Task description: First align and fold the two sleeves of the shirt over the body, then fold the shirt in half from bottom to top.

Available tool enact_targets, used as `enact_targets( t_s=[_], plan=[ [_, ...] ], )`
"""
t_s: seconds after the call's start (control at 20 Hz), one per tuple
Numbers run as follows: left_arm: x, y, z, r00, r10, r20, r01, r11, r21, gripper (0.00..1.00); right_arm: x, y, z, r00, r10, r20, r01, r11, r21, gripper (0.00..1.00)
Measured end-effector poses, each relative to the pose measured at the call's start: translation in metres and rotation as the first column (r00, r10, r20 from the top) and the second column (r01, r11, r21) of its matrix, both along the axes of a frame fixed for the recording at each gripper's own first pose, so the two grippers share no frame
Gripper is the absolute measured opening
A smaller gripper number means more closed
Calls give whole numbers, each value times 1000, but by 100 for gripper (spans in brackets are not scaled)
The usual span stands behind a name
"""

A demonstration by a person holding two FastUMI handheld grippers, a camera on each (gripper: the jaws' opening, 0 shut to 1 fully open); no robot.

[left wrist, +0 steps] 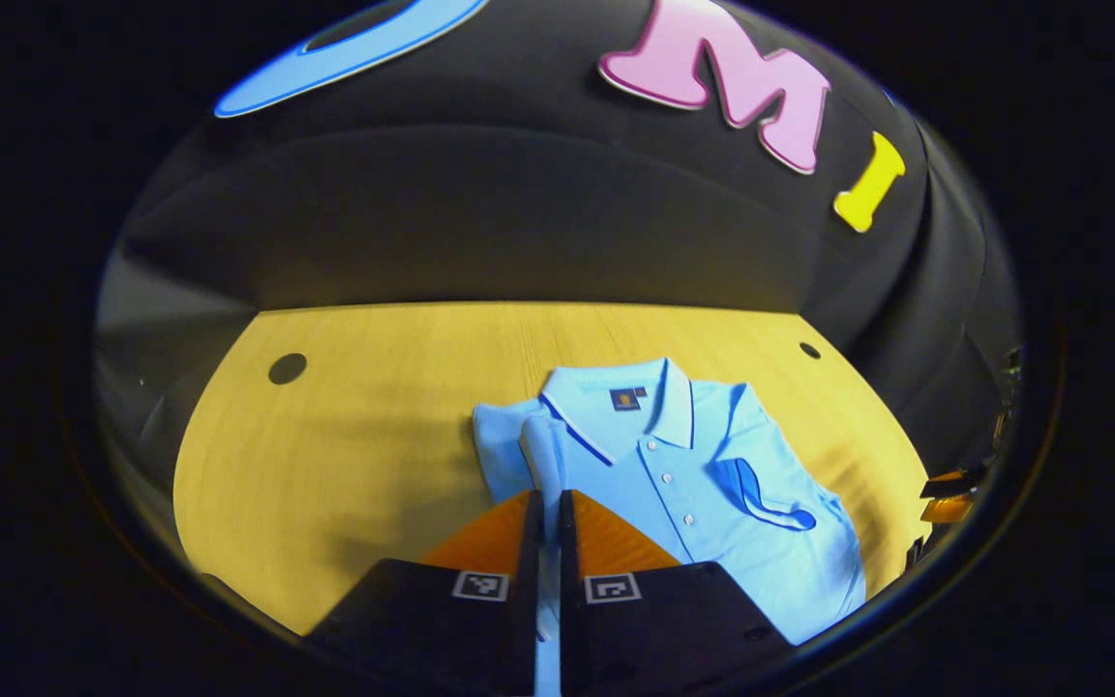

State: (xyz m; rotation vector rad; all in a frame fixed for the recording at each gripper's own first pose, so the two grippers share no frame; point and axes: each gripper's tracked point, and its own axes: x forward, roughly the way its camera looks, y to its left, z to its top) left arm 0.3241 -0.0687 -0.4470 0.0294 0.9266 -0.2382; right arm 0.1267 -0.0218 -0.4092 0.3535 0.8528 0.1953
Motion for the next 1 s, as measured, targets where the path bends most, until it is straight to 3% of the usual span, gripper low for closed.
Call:
enact_targets(
  t_s=[0.1,0.25,0.4,0.45,0.5,0.55,0.7,0.75,0.8,1.0],
  plan=[
    [-15,-11,-12,998,8,-61,-9,1000,-24,22,-3,3,-1,1000,6,1,-6,1000,1,95],
    [-25,-9,-6,998,-15,-55,16,1000,19,74,-15,8,-3,1000,10,-14,-9,1000,25,95],
    [-55,-4,22,998,-16,-60,16,1000,-1,77,-41,10,-7,999,33,-43,-31,999,45,95],
    [-71,1,29,998,-17,-67,16,1000,-14,84,-56,11,-10,997,47,-60,-44,998,50,95],
    [-91,8,36,996,-22,-84,20,1000,-25,78,-70,12,-15,995,63,-80,-58,997,53,95],
    [-117,14,40,993,-34,-113,30,999,-41,78,-85,12,-17,992,76,-100,-70,996,56,95],
    [-197,21,41,968,-100,-231,69,988,-141,81,-124,19,-23,986,99,-136,-89,993,79,95],
    [-219,27,39,960,-101,-263,62,986,-153,75,-137,23,-24,983,109,-149,-96,991,89,95],
    [-242,34,36,951,-94,-296,48,986,-159,83,-148,28,-26,980,116,-162,-100,990,104,95],
    [-312,56,31,919,-85,-386,25,987,-156,85,-185,42,-36,969,104,-225,-66,983,170,95]
  ],
)
